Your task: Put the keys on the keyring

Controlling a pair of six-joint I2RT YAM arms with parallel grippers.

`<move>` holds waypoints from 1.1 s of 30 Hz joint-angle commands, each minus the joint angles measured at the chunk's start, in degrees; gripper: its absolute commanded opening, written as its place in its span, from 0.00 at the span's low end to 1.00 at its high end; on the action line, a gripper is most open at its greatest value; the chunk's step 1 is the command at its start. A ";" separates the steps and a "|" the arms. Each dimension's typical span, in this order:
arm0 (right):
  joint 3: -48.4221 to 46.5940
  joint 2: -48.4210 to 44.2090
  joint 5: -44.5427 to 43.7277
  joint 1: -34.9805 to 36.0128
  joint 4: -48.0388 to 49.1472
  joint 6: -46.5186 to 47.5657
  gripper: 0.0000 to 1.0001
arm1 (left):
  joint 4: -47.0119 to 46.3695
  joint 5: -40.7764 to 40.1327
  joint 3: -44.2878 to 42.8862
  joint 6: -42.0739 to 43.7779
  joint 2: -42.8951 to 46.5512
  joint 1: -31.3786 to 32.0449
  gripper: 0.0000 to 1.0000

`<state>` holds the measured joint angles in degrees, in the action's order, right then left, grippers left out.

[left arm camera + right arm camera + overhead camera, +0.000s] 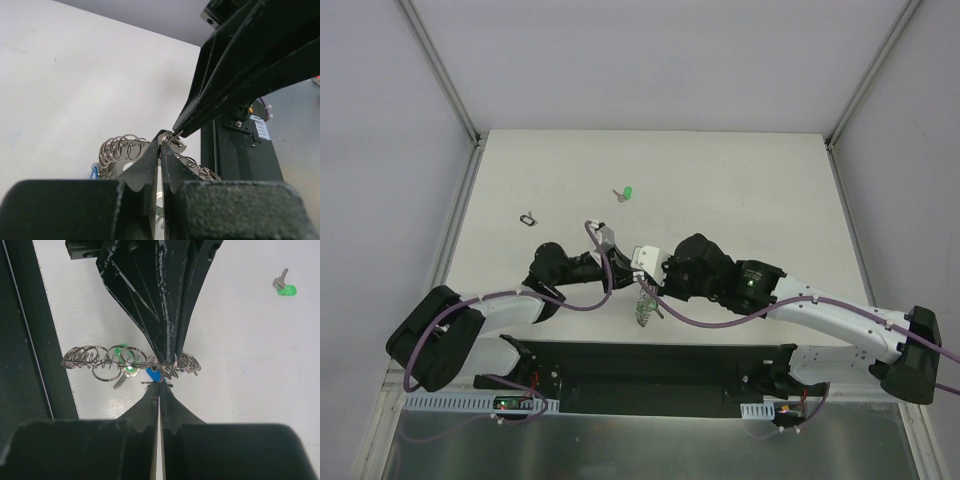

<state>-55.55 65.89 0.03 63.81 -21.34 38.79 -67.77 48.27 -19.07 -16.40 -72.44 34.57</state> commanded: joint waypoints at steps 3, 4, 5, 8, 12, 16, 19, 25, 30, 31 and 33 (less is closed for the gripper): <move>1.06 0.11 1.11 0.79 2.44 -2.22 0.01 | -24.06 -6.26 0.61 -10.39 -4.10 0.41 0.00; 0.88 0.21 0.94 0.79 2.62 -2.14 0.01 | -25.04 -6.17 0.79 -10.84 -4.72 0.59 0.00; 0.88 0.21 0.67 0.88 2.62 -1.96 0.01 | -25.74 -6.26 0.88 -11.45 -5.59 0.68 0.00; 0.18 0.03 0.32 0.88 2.01 -1.43 0.01 | -26.71 -6.87 2.28 -10.50 -5.78 0.59 0.00; -1.75 0.21 0.32 0.79 -0.54 0.32 0.01 | -25.40 -6.88 3.69 -7.16 -4.38 0.59 0.11; -4.30 0.73 1.11 0.79 -3.35 1.46 0.01 | -14.98 -4.59 2.81 -1.80 -0.52 0.59 0.28; -5.44 1.00 1.11 0.79 -5.19 2.17 0.01 | -8.03 -3.54 2.28 3.38 2.56 0.59 0.39; -7.11 1.52 1.72 0.79 -7.13 3.22 0.01 | 6.92 3.74 -1.40 16.20 7.05 0.50 0.53; -7.91 2.14 1.99 0.88 -7.92 3.49 0.01 | 21.34 8.76 -6.67 24.48 7.06 0.50 0.54; -7.91 2.31 2.08 0.88 -7.92 3.49 0.01 | 22.84 9.38 -7.99 26.32 6.71 0.59 0.54; -8.00 2.14 2.16 0.88 -8.01 3.40 0.01 | 26.70 10.79 -9.14 27.91 6.35 0.50 0.54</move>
<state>-60.45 68.34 1.48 64.34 -29.50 41.28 -51.11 52.95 -24.03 2.66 -66.24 35.20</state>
